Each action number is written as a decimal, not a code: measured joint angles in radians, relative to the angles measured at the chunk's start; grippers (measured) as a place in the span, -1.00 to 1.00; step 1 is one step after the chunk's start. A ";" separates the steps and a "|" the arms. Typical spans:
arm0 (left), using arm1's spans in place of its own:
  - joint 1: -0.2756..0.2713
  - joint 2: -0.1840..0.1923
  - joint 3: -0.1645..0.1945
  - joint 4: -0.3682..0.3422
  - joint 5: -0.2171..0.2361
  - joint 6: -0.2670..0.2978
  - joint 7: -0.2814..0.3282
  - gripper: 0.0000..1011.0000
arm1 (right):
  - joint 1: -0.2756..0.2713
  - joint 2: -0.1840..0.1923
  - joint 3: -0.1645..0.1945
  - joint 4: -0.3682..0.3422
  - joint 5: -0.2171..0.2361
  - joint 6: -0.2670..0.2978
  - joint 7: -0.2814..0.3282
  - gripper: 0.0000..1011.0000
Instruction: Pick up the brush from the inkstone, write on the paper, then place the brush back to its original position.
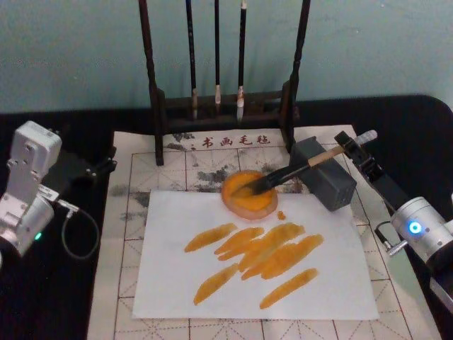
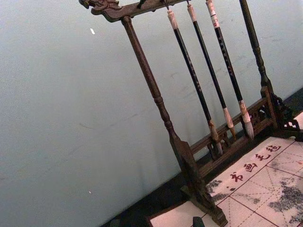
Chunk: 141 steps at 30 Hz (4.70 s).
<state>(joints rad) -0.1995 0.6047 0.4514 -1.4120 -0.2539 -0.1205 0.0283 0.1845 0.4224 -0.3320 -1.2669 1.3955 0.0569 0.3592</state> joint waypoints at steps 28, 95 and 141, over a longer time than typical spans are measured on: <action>0.000 0.000 0.000 0.000 0.000 0.000 0.000 0.98 | -0.023 0.031 0.002 -0.057 -0.010 -0.015 -0.019 0.98; 0.000 0.000 0.000 0.000 0.000 0.000 0.000 0.98 | -0.236 0.209 0.012 -0.333 -0.494 -0.152 -0.392 0.98; 0.000 0.000 0.000 0.000 0.000 0.000 0.000 0.98 | -0.236 0.209 0.012 -0.333 -0.493 -0.152 -0.392 0.98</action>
<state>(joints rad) -0.1995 0.6047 0.4514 -1.4120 -0.2539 -0.1205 0.0283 -0.0513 0.6316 -0.3195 -1.5996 0.9029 -0.0947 -0.0324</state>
